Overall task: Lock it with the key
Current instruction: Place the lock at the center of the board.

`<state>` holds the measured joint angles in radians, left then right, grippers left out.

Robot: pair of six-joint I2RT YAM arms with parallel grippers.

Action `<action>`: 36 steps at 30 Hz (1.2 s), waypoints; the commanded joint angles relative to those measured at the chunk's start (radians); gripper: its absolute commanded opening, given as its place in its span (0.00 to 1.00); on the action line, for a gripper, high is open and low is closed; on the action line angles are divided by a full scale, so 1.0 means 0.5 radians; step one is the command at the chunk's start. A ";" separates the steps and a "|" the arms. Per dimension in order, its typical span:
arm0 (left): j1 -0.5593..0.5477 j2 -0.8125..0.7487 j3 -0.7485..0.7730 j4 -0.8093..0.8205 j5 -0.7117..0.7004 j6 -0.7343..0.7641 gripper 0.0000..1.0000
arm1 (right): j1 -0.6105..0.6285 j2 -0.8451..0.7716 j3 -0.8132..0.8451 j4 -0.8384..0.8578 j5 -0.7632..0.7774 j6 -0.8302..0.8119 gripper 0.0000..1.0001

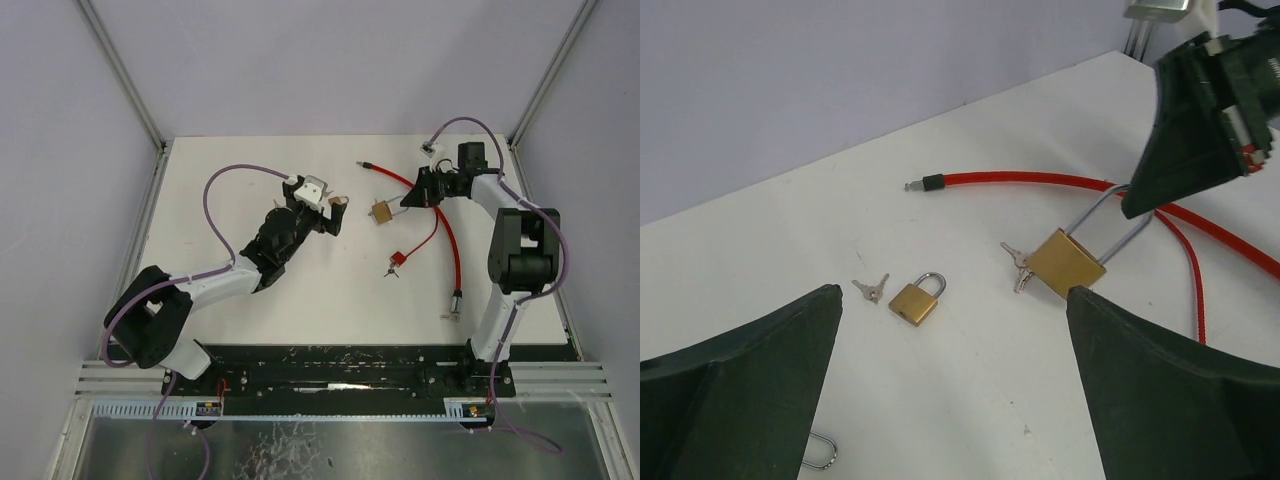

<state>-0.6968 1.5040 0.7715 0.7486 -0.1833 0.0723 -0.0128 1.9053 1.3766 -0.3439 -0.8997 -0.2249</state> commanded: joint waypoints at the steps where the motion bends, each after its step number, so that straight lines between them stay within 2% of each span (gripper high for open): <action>1: 0.001 -0.047 -0.010 0.175 0.006 0.053 0.93 | 0.018 0.214 0.323 0.076 -0.162 0.352 0.00; 7: -0.002 -0.027 0.010 0.163 0.049 0.049 0.93 | 0.021 0.431 0.412 0.245 -0.262 0.575 0.01; 10: -0.005 -0.019 0.015 0.163 0.051 0.045 0.93 | 0.028 0.495 0.435 0.251 -0.260 0.610 0.05; 12: -0.008 -0.014 0.024 0.163 0.058 0.041 0.93 | 0.033 0.523 0.437 0.214 -0.201 0.600 0.23; 19: -0.018 -0.021 0.008 0.192 0.088 0.042 0.94 | 0.032 0.490 0.453 -0.007 0.177 0.387 0.49; 24: -0.018 -0.039 -0.017 0.223 0.108 0.027 0.95 | 0.032 0.358 0.425 -0.122 0.425 0.197 0.59; 29: -0.020 -0.063 -0.044 0.253 0.105 0.009 0.96 | 0.032 0.174 0.347 -0.195 0.571 0.007 0.63; 36: -0.013 -0.120 -0.126 0.348 0.095 -0.033 0.99 | 0.032 -0.284 0.073 -0.216 0.474 -0.279 0.64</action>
<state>-0.7006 1.4899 0.7410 0.8108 -0.1360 0.0723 -0.0063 1.9274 1.4784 -0.4335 -0.6373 -0.2390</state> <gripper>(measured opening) 0.975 0.640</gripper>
